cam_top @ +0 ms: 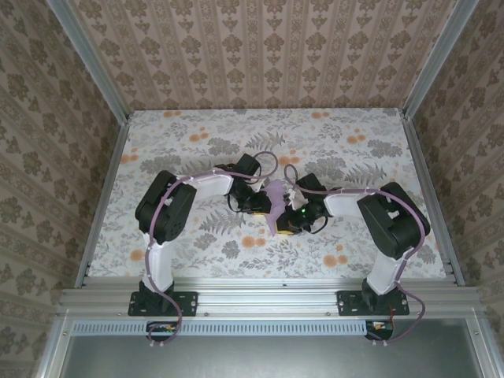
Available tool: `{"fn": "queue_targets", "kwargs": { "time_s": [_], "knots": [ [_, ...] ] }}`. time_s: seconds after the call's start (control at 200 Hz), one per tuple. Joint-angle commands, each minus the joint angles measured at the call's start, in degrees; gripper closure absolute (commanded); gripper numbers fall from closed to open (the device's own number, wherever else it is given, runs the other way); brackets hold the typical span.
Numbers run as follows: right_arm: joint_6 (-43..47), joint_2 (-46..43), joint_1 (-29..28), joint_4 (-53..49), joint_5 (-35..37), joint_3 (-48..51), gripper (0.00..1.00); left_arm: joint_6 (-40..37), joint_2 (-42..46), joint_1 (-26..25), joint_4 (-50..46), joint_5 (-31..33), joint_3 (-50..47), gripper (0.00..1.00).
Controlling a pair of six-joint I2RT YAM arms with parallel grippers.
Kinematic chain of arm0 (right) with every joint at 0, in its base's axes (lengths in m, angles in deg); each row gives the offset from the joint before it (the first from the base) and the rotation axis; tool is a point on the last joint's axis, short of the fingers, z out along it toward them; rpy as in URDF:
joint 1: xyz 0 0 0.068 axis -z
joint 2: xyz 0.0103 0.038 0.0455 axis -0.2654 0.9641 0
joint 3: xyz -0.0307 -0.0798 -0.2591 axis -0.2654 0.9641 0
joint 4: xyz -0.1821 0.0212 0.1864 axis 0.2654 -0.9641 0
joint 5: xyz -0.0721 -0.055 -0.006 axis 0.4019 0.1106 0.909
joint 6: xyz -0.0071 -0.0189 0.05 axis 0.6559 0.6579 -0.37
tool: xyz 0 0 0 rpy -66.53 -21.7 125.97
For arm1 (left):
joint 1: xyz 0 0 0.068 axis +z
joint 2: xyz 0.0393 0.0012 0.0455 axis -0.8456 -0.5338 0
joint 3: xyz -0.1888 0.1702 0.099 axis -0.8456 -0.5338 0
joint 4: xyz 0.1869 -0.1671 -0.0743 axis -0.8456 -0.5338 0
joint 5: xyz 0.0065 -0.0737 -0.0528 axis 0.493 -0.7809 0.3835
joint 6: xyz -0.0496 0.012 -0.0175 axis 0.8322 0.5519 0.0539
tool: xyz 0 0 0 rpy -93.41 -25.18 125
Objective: Fold a paper plane with a square sheet of paper (pick it up from the middle)
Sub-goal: Third fold the triangle at the center of the table.
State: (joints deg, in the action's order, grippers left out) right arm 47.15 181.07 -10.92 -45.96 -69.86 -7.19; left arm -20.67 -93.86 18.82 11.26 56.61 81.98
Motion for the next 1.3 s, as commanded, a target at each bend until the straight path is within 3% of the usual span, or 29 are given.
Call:
{"fn": "queue_targets", "kwargs": {
  "time_s": [0.0,1.295],
  "knots": [
    [0.28,1.44,-0.46,0.49,-1.13,-1.99,0.86,-1.32,-6.8,-0.94,-1.78,6.71,-3.76,0.78],
    [-0.91,0.7,-0.94,1.43,-3.05,-2.17,0.87,-1.54,-8.64,-0.88,-1.38,5.89,-3.65,0.78]
  ]
}}
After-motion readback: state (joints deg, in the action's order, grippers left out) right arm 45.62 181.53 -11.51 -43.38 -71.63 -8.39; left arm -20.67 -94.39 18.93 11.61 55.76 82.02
